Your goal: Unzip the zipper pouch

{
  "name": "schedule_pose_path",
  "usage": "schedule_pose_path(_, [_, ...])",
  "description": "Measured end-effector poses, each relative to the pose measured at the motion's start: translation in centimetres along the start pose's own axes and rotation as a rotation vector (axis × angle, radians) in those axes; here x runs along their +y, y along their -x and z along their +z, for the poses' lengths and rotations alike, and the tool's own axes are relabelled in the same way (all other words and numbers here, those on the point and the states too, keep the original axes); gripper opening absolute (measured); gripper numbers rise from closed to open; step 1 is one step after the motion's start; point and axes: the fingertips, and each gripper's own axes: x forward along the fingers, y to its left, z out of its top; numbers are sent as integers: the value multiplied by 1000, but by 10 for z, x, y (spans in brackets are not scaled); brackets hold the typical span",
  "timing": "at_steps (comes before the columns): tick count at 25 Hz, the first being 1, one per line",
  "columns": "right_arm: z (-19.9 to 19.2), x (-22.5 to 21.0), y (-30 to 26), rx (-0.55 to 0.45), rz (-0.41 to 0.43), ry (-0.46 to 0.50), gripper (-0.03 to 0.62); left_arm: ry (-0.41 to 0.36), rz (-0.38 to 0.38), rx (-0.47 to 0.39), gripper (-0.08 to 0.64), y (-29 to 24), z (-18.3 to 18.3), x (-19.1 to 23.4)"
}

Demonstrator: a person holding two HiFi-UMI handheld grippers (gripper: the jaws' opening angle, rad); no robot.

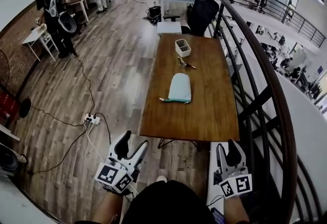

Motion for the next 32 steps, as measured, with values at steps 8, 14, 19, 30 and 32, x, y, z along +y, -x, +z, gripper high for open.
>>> schedule_pose_path(8, [-18, -20, -38, 65, 30, 1, 170, 18, 3, 55, 299, -39, -20, 11])
schedule_pose_path(14, [-23, -53, -89, 97, 86, -7, 167, 31, 27, 88, 298, -86, -30, 13])
schedule_pose_path(19, [-20, -83, -132, 91, 131, -4, 164, 36, 38, 103, 287, -131, -37, 14])
schedule_pose_path(30, [-24, -139, -194, 101, 214, 0, 158, 67, 58, 145, 287, -214, -60, 9])
schedule_pose_path(32, [-28, -141, -199, 119, 238, 6, 156, 66, 55, 171, 287, -225, -71, 6])
